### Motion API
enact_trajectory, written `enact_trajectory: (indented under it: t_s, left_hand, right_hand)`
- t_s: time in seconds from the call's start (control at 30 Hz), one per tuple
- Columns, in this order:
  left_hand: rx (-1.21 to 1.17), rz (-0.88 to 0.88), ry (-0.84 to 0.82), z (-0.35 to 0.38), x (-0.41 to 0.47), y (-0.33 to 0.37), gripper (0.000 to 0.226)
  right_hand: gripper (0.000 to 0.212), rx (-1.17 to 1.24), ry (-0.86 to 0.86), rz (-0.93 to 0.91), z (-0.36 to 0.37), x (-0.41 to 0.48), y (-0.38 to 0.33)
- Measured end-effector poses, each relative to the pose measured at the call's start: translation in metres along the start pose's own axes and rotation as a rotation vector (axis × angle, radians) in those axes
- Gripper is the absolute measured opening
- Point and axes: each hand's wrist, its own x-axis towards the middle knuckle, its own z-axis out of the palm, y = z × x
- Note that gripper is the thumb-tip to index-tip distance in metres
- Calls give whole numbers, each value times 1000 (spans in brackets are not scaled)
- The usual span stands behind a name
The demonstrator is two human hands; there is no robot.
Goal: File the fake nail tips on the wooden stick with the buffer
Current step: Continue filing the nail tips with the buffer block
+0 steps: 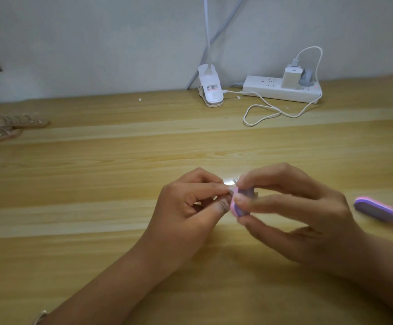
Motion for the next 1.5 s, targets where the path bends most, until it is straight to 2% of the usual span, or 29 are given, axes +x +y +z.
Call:
enact_trajectory:
  t_s: [0.07,0.2,0.37,0.47,0.67,0.83,1.03,1.17,1.33,1.43,1.5]
  left_hand:
    - [-28,2,-6,0,0,0,16]
    - [-65,-14,-7,0,1,-1,13]
    - [-169,-17,-35,0,0,-1,12]
    - [-164,-29,-33,0,1,0,14]
    - [-175,-40,-25,0,1,1,14]
    - [-61,-28,-24,1,0,1,16]
    - [206,106,50,2,-1,4,14]
    - [262,143,39,2,-2,4,21]
    - [270,137,46,3,-1,5,14]
    - [291,155,28,2,-1,4,20]
    - [282,143,29,2,-1,2,16]
  right_hand:
    - [11,-9,-10,-48,0,0,-1]
    - [14,-11,16,17,-7,2,5]
    - [12,-14,15,-53,-2,2,-1]
    - [14,-38,42,9,-8,3,5]
    - [13,-21,24,-18,-4,2,2]
    - [13,19,-4,9,-3,0,2]
    - [12,-4,-13,64,-5,1,8]
    - [12,14,-43,9,1,-1,2]
    - [9,-18,-18,50,-4,2,8]
    - [9,-21,-47,-25,3,0,2]
    - [11,-53,-42,-25,1,0,6]
